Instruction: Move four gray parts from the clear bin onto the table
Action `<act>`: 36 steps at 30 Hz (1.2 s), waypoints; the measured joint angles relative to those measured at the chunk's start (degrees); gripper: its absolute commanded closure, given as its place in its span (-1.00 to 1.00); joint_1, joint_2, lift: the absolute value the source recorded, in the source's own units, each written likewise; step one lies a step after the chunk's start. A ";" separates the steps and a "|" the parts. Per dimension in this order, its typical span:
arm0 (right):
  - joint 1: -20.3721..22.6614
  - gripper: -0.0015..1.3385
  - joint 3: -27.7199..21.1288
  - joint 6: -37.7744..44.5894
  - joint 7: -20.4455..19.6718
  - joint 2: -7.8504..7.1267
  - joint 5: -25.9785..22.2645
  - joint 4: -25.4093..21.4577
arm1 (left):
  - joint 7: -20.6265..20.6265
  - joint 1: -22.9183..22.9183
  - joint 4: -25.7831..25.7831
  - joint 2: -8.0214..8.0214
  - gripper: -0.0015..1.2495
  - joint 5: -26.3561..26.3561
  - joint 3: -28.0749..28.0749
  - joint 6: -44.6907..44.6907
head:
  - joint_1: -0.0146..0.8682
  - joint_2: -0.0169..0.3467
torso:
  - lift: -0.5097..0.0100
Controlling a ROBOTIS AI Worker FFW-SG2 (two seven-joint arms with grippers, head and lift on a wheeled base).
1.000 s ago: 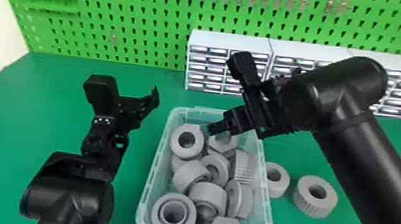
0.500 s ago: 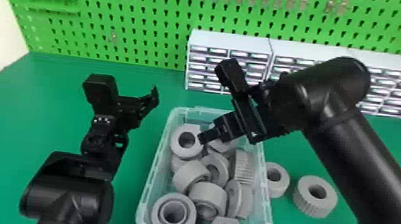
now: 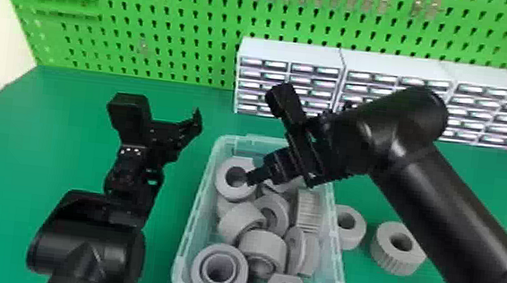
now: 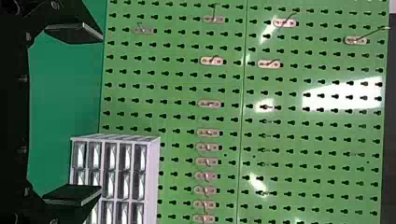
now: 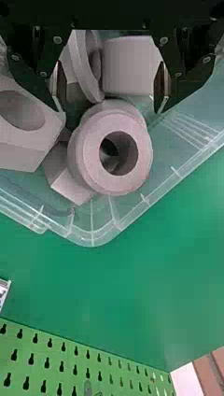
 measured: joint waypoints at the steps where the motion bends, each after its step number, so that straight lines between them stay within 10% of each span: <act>1: -0.19 -0.22 0.29 -0.80 0.00 0.13 -0.15 0.90 | 0.00 -0.02 0.02 0.00 -0.77 0.01 -0.03 0.00 | 0.60 -0.51 | 0.76; 36: -0.36 -0.22 0.20 -2.37 1.09 -0.29 12.65 3.45 | 0.00 0.34 0.14 0.02 -0.77 0.55 -0.06 -0.12 | 0.60 -0.51 | 0.76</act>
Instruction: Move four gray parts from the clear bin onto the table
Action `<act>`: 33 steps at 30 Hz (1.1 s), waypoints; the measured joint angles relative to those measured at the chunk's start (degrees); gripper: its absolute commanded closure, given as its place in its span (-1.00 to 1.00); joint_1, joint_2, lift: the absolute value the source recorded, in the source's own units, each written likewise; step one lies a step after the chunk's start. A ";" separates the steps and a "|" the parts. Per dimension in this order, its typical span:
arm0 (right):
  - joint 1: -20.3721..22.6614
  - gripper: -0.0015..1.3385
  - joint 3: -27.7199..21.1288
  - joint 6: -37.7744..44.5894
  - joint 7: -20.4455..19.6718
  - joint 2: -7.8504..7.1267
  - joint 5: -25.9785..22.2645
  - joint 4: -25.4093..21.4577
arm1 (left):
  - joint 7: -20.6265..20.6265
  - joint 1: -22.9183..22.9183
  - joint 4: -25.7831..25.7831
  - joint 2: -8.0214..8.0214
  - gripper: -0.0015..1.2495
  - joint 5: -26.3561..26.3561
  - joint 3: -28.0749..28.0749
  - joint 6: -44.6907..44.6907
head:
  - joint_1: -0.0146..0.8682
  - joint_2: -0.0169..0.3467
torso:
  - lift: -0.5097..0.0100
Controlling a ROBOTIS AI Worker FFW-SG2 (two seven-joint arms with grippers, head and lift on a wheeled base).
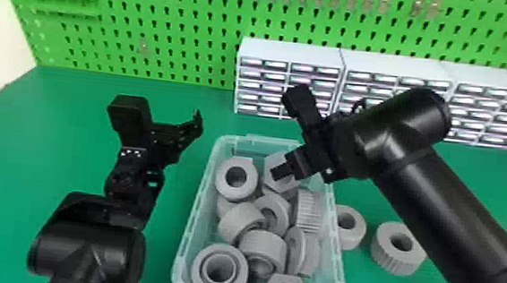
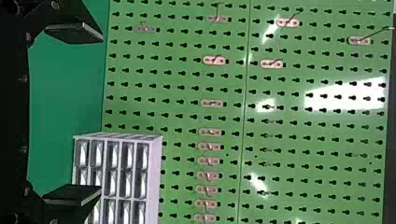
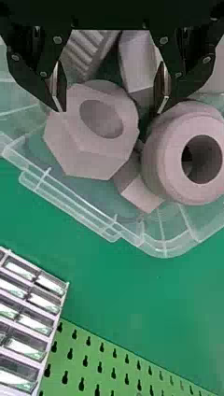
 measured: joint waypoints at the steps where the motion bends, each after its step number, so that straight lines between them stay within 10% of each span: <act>1: 0.01 -0.22 0.18 -0.08 0.57 -0.02 0.78 -0.03 | 0.00 0.02 0.00 0.00 -0.77 0.00 -0.01 0.00 | 0.60 -0.51 | 0.76; 33: 2.04 -0.22 2.77 -10.79 9.49 -0.64 17.33 4.01 | 0.00 -0.30 0.00 -0.02 -0.77 0.09 -0.33 -0.04 | 0.60 -0.51 | 0.76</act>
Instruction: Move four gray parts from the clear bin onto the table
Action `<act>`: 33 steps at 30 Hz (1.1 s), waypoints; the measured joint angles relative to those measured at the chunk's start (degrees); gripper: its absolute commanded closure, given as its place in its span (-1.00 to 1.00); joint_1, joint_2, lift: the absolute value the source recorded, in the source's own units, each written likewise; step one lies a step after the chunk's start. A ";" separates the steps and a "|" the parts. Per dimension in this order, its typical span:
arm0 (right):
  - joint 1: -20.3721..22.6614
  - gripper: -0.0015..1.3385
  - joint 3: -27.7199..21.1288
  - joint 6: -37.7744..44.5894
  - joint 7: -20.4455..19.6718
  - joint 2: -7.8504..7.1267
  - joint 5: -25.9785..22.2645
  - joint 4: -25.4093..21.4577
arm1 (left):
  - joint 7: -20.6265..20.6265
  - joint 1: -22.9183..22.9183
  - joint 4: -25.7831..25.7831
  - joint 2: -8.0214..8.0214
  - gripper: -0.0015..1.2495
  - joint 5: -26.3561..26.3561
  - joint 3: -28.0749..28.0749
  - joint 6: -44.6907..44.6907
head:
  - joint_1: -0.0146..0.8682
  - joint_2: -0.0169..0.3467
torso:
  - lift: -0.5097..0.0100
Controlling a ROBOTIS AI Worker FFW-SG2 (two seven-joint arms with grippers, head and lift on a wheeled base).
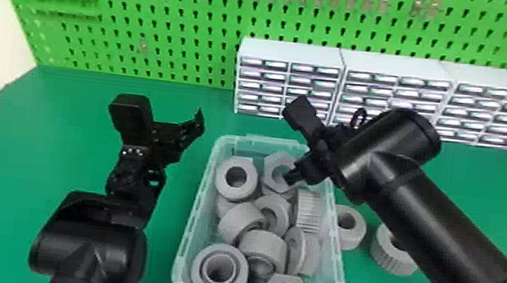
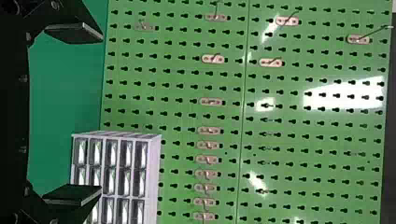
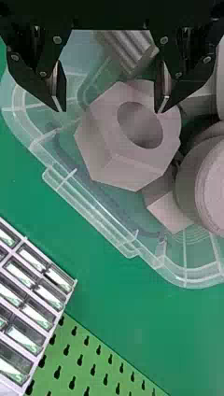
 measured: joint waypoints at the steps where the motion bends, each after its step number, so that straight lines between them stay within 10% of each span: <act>1: 0.05 -0.22 0.04 -0.45 0.31 -0.02 0.60 0.07 | 0.00 -0.03 0.01 0.00 -0.77 0.00 -0.04 0.00 | 0.60 -0.51 | 0.76; 33: 2.87 -0.21 -0.33 -10.57 0.93 -0.44 7.39 1.74 | 0.02 -0.88 1.32 0.00 -0.77 0.97 -1.09 -1.11 | 0.60 -0.51 | 0.76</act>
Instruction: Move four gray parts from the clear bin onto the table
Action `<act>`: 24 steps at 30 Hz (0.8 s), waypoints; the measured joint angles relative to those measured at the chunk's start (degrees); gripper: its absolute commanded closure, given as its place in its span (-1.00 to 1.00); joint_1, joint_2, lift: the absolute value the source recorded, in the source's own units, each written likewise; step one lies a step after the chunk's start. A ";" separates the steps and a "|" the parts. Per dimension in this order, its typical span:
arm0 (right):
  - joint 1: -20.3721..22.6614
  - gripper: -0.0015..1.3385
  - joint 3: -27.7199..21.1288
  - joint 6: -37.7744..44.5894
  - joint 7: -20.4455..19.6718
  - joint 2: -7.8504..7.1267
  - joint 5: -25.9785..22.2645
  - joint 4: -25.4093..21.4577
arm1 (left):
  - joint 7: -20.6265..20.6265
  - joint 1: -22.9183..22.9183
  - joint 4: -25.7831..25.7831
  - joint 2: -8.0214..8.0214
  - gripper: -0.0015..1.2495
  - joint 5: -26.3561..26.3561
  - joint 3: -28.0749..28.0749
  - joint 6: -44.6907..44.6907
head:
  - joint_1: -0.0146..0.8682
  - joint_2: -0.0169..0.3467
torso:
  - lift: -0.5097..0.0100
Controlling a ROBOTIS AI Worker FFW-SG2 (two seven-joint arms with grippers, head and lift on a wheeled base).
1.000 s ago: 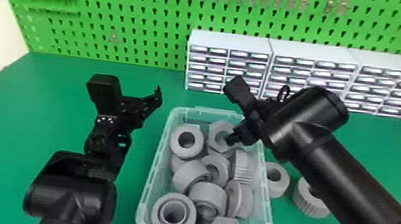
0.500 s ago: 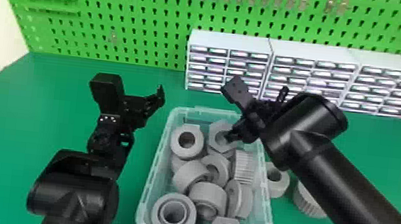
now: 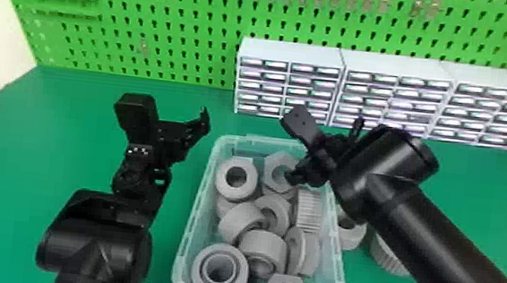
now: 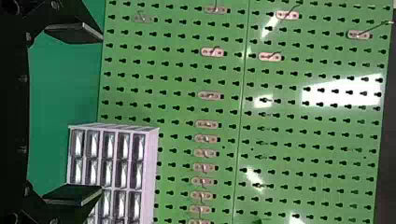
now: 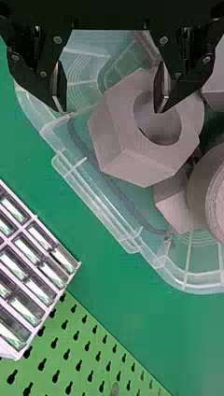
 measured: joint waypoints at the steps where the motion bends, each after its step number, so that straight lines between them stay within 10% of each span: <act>1: 0.09 -0.21 0.00 -0.36 0.00 -0.01 0.16 0.07 | 0.01 -0.03 0.00 0.00 -0.77 0.00 -0.02 -0.03 | 0.60 -0.51 | 0.76; 24: 1.88 -0.21 0.29 -9.57 -2.04 0.52 4.79 2.77 | 0.51 -0.12 0.55 -0.08 -0.77 0.42 -0.62 -0.52 | 0.60 -0.51 | 0.76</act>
